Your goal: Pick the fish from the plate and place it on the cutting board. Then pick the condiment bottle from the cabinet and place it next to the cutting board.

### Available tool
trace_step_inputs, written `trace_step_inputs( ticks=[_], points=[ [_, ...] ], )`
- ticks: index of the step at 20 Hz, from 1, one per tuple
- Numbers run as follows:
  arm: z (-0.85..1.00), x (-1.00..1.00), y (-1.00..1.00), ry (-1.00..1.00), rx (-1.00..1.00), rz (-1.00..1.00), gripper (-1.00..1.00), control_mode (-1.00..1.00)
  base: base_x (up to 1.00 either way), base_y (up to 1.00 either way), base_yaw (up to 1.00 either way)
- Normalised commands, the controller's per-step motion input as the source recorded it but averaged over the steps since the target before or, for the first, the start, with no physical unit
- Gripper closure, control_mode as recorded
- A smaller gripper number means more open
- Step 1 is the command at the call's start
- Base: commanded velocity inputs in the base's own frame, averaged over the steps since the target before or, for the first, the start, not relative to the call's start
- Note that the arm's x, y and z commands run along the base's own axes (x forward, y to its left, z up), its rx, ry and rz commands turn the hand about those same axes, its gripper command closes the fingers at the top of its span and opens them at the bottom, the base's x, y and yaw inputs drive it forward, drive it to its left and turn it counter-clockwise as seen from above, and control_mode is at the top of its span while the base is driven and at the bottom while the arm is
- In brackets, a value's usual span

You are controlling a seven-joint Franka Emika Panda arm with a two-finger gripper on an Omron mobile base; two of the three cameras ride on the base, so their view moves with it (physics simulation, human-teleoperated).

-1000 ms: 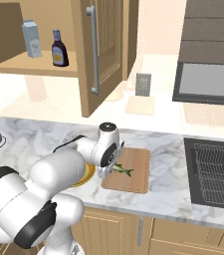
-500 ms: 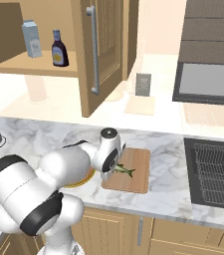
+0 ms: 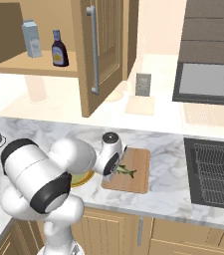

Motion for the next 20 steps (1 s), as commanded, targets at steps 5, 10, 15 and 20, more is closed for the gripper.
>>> trace_step_inputs(
  ticks=[5,10,15,20],
  points=[
    [-0.17,0.14,-0.04,0.0,0.0,0.0,1.0,-1.0,0.0,0.0,0.0],
    [-0.16,0.11,-0.03,0.0,0.0,0.0,1.0,-1.0,0.0,0.0,0.0],
    [-0.21,0.14,-0.05,0.0,0.0,0.0,1.0,-1.0,0.0,0.0,0.0],
    [-0.19,0.12,-0.04,0.0,0.0,0.0,-1.0,-1.0,0.0,0.0,0.0]
  ],
)
